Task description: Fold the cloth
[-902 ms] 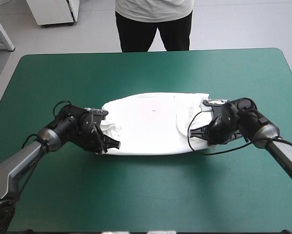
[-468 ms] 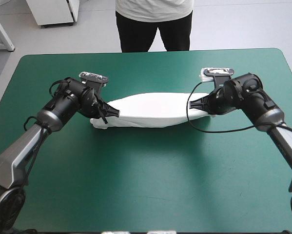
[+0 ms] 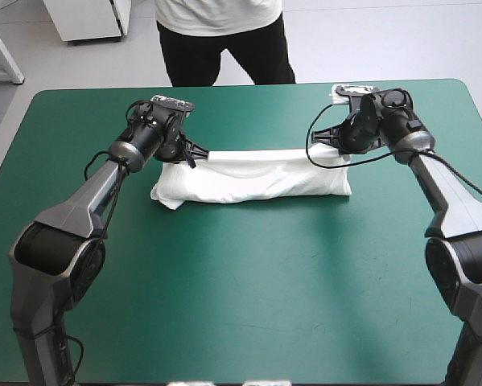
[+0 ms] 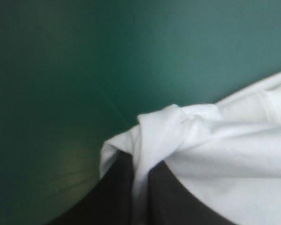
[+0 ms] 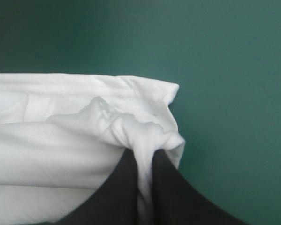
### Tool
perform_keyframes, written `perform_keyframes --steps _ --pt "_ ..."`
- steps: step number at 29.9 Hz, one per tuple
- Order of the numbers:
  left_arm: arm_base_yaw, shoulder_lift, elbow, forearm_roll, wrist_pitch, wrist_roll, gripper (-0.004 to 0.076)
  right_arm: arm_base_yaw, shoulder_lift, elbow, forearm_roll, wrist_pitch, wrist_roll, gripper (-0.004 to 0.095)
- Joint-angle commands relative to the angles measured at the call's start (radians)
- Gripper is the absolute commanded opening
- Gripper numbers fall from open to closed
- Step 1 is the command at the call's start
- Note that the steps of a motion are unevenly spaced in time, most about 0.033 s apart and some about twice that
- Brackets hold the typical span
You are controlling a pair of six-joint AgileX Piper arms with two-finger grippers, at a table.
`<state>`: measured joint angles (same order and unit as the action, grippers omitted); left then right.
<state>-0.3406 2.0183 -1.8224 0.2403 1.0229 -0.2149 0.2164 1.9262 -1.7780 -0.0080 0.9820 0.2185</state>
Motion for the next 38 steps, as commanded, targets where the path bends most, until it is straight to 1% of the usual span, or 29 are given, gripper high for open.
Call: perform_keyframes --steps 1,7,10,12,13,16,17,20,21,22,23,26,30,32,33,34,35,38 --pt "0.025 0.02 -0.114 -0.015 -0.017 0.029 -0.001 -0.016 0.013 -0.08 0.016 -0.027 -0.021 -0.0017" --pt "0.026 0.098 -0.147 -0.051 -0.046 0.029 -0.001 -0.021 0.1 -0.12 0.084 -0.017 -0.069 -0.0017" --pt "0.026 0.123 -0.147 -0.076 -0.046 0.029 -0.0008 -0.021 0.117 -0.12 0.111 -0.011 -0.1 -0.0016" --pt "0.026 0.132 -0.147 -0.104 -0.034 0.038 0.001 -0.021 0.117 -0.12 0.117 -0.008 -0.113 0.0002" --pt "0.026 0.134 -0.147 -0.127 -0.024 0.052 0.0039 -0.021 0.117 -0.12 0.117 -0.008 -0.119 0.0024" --pt "0.026 0.134 -0.151 -0.187 0.002 0.105 0.0183 -0.021 0.117 -0.133 0.124 0.013 -0.136 0.0172" --pt "0.026 0.132 -0.159 -0.196 0.027 0.11 0.0262 -0.021 0.117 -0.14 0.125 0.024 -0.134 0.0255" --pt "0.026 0.124 -0.208 -0.18 0.116 0.105 0.0428 -0.021 0.113 -0.176 0.129 0.06 -0.114 0.0425" --pt "0.026 0.118 -0.222 -0.161 0.139 0.1 0.0456 -0.021 0.108 -0.191 0.129 0.068 -0.112 0.0455" --pt "0.026 0.106 -0.238 -0.14 0.16 0.095 0.0477 -0.021 0.1 -0.204 0.129 0.069 -0.109 0.0467" --pt "0.026 0.092 -0.252 -0.116 0.176 0.09 0.0481 -0.021 0.088 -0.215 0.127 0.069 -0.109 0.0465" --pt "0.026 0.036 -0.266 -0.066 0.199 0.074 0.048 -0.021 0.038 -0.224 0.106 0.073 -0.109 0.0463" --pt "0.026 -0.043 -0.267 -0.069 0.227 0.074 0.0477 -0.022 -0.029 -0.221 0.06 0.121 -0.087 0.0459" --pt "0.024 -0.079 -0.267 -0.107 0.227 0.074 0.0455 -0.022 -0.056 -0.219 0.043 0.149 -0.082 0.0458" --pt "0.024 -0.093 -0.267 -0.132 0.222 0.077 0.0424 -0.022 -0.067 -0.219 0.035 0.161 -0.082 0.0458" --pt "0.022 -0.108 -0.267 -0.154 0.209 0.081 0.0372 -0.022 -0.078 -0.219 0.02 0.171 -0.073 0.0458" --pt "0.016 -0.119 -0.267 -0.17 0.197 0.086 0.0294 -0.022 -0.088 -0.219 0.008 0.176 -0.055 0.0458" --pt "-0.02 -0.128 -0.267 -0.186 0.164 0.117 -0.0007 -0.022 -0.111 -0.219 -0.047 0.187 -0.028 0.0458"
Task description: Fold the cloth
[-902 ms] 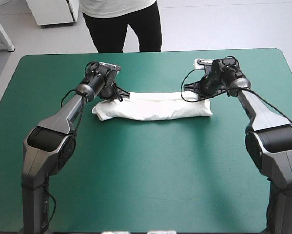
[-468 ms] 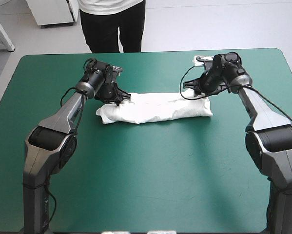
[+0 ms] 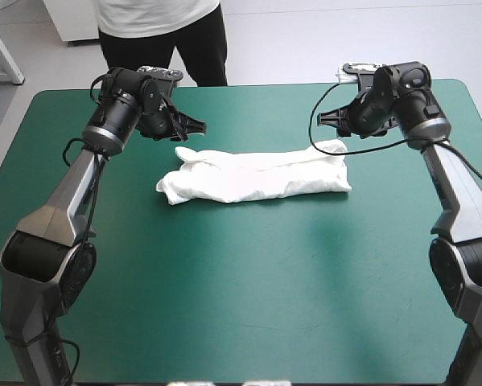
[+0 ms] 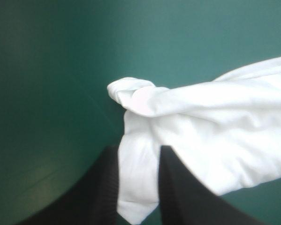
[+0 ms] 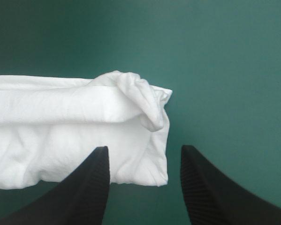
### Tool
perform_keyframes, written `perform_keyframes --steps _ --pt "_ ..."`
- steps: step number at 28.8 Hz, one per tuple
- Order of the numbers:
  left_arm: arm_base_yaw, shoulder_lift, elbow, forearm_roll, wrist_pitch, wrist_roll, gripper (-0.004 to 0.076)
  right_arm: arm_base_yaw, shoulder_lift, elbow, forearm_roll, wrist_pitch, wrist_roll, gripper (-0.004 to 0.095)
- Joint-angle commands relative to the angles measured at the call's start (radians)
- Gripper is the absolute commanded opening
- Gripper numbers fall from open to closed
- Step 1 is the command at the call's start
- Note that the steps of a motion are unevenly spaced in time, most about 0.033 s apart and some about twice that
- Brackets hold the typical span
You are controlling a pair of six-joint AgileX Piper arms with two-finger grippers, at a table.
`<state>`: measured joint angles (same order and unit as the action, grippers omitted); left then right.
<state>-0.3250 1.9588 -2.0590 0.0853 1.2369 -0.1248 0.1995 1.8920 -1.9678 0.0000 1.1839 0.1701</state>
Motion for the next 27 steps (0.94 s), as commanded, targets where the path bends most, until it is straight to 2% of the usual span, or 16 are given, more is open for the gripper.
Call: perform_keyframes --steps 1,6,12,18,23,27 --pt "-0.054 -0.069 -0.03 -0.048 -0.056 0.049 0.0001 -0.005 -0.085 -0.03 -0.071 -0.008 0.029 0.0458" --pt "-0.143 -0.021 -0.03 -0.155 -0.104 0.076 -0.001 -0.032 -0.089 -0.03 -0.07 0.002 0.041 0.0416" --pt "-0.234 0.095 -0.03 -0.15 -0.159 0.078 -0.001 -0.089 -0.089 -0.03 -0.044 -0.002 0.045 0.0387" --pt "-0.251 0.199 -0.03 -0.154 -0.193 0.087 -0.001 -0.18 -0.086 -0.03 0.11 -0.011 -0.028 0.0387" --pt "-0.251 0.242 -0.03 -0.147 -0.262 0.087 -0.001 -0.246 -0.054 -0.03 0.27 -0.016 -0.107 0.0387" --pt "-0.251 0.28 -0.03 -0.147 -0.276 0.087 -0.001 -0.253 -0.019 -0.03 0.333 0.01 -0.149 0.0387"
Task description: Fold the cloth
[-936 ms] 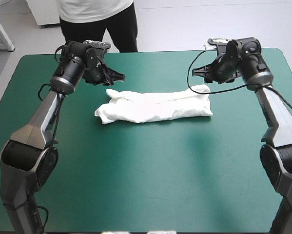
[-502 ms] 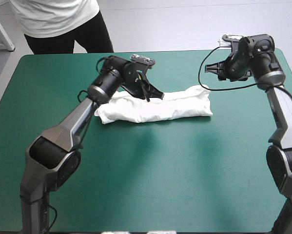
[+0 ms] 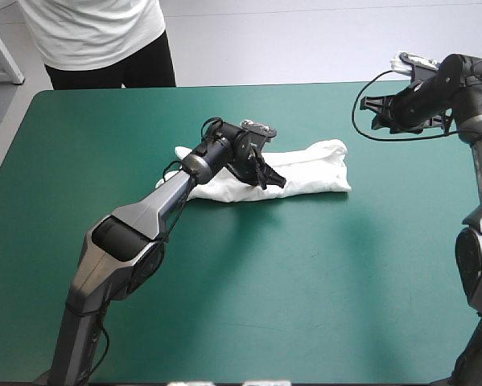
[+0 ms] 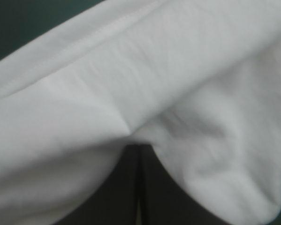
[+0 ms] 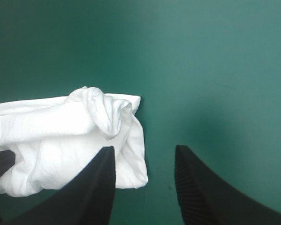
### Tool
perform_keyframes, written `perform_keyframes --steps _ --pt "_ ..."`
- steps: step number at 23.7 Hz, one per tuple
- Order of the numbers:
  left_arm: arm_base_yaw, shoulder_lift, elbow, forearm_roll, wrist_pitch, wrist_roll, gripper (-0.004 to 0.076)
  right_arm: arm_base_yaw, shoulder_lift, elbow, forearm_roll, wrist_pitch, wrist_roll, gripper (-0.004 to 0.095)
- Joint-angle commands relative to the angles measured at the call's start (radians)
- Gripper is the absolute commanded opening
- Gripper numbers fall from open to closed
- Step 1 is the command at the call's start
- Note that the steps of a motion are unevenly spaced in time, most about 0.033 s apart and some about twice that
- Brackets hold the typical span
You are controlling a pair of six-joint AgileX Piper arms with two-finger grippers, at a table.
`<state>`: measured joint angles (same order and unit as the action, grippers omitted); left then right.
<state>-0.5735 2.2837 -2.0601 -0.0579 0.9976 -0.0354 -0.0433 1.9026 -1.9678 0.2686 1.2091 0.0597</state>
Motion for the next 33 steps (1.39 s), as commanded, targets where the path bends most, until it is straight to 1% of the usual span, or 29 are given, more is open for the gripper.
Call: perform_keyframes --steps 1,2,3,4,5,7,8,10,11,15,19,21,22,23,25,27,33 --pt "-0.003 -0.033 -0.029 -0.004 -0.03 -0.002 -0.001 -0.011 -0.019 -0.03 0.079 -0.005 -0.053 0.0389" --pt "-0.003 -0.028 -0.031 -0.008 -0.018 0.002 -0.001 -0.011 -0.008 -0.03 0.097 0.0 -0.072 0.0395" --pt "-0.003 -0.014 -0.031 -0.01 -0.001 0.002 -0.001 -0.011 0.015 -0.03 0.147 0.008 -0.117 0.043" --pt "-0.003 -0.014 -0.031 -0.012 0.012 0.002 -0.001 -0.011 0.024 -0.03 0.169 0.009 -0.131 0.0454" --pt "-0.003 -0.012 -0.031 -0.018 0.024 0.002 -0.001 -0.011 0.049 -0.03 0.188 0.015 -0.146 0.0532" --pt "-0.003 -0.012 -0.031 -0.019 0.031 0.002 -0.001 -0.011 0.093 -0.03 0.192 0.039 -0.149 0.0614" --pt "-0.003 -0.012 -0.031 -0.023 0.031 0.002 -0.001 -0.011 0.11 -0.03 0.199 0.039 -0.147 0.062" --pt "-0.003 -0.012 -0.031 -0.041 0.038 0.002 -0.001 -0.009 0.143 -0.008 0.267 0.034 -0.17 0.0621" --pt "-0.003 -0.012 -0.031 -0.051 0.042 0.004 -0.001 0.003 0.158 0.016 0.258 0.035 -0.172 0.0621" --pt "-0.003 -0.012 -0.031 -0.052 0.058 0.008 -0.001 0.052 0.174 0.136 0.24 -0.046 -0.188 0.0621" --pt "-0.003 -0.012 -0.031 -0.052 0.068 0.026 -0.001 0.11 0.206 0.158 0.23 -0.107 -0.193 0.0608" --pt "-0.003 -0.012 -0.031 -0.052 0.073 0.026 -0.001 0.129 0.212 0.158 0.213 -0.123 -0.18 0.0558" --pt "-0.003 -0.012 -0.031 -0.052 0.073 0.026 -0.001 0.136 0.215 0.158 0.199 -0.126 -0.16 0.0512" --pt "-0.003 -0.012 -0.031 -0.052 0.073 0.026 -0.001 0.147 0.217 0.158 0.174 -0.128 -0.141 0.0444" --pt "-0.003 -0.012 -0.031 -0.052 0.073 0.026 -0.001 0.16 0.219 0.158 0.133 -0.126 -0.123 0.0261" --pt "-0.003 -0.012 -0.031 -0.054 0.08 0.026 -0.001 0.164 0.219 0.158 0.126 -0.124 -0.113 0.0" --pt "-0.003 -0.012 -0.031 -0.052 0.095 0.026 -0.001 0.165 0.162 0.108 0.13 -0.111 -0.114 -0.0015"
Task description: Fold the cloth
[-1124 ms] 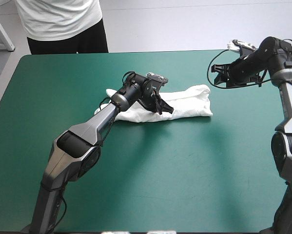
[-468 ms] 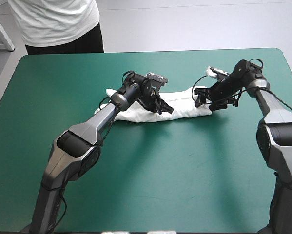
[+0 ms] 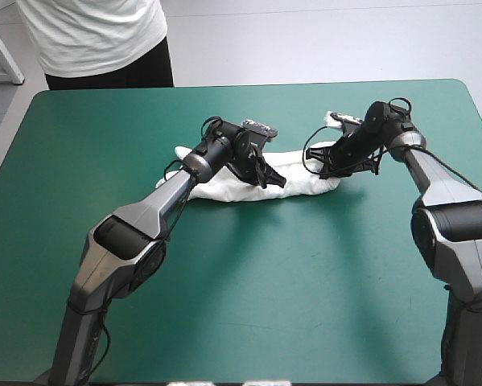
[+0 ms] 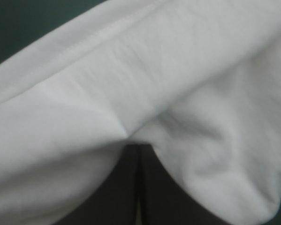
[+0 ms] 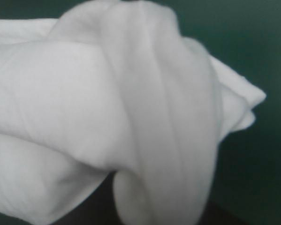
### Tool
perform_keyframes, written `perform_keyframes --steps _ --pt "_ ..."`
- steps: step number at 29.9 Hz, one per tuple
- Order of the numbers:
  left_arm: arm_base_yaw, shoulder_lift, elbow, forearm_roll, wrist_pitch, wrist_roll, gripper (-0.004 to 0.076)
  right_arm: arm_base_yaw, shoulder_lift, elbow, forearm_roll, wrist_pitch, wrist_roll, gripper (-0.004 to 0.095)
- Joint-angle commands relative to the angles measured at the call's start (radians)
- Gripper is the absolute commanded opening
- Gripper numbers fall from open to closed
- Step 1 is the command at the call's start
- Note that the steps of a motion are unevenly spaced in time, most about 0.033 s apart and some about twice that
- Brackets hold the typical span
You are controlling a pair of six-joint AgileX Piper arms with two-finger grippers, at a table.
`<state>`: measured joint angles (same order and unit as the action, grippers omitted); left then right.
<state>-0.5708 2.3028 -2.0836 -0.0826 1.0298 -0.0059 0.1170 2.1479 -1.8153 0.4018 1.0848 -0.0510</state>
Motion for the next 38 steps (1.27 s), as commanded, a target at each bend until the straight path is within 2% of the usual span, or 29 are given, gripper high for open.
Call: perform_keyframes --steps 1,13,20,29,34,38 --pt "-0.006 -0.031 -0.007 -0.027 0.063 -0.003 -0.001 0.007 -0.1 -0.057 -0.003 0.017 -0.003 -0.0015" --pt "-0.006 -0.031 -0.007 -0.029 0.067 -0.003 -0.001 0.069 -0.304 -0.122 0.034 0.058 -0.012 -0.0015" --pt "-0.006 -0.034 -0.007 -0.031 0.074 -0.008 -0.001 0.103 -0.32 -0.122 0.019 0.054 -0.017 -0.0015" --pt "-0.004 -0.181 0.002 0.153 0.231 -0.084 -0.001 0.104 -0.32 -0.122 -0.003 0.041 -0.028 -0.0015" --pt "-0.002 -0.342 0.129 0.202 0.208 -0.097 -0.001 0.109 -0.32 -0.122 0.008 0.041 -0.034 -0.0015" --pt "-0.002 -0.515 0.372 0.283 0.206 -0.148 -0.0009 0.118 -0.32 -0.122 0.024 0.032 -0.037 -0.0015"
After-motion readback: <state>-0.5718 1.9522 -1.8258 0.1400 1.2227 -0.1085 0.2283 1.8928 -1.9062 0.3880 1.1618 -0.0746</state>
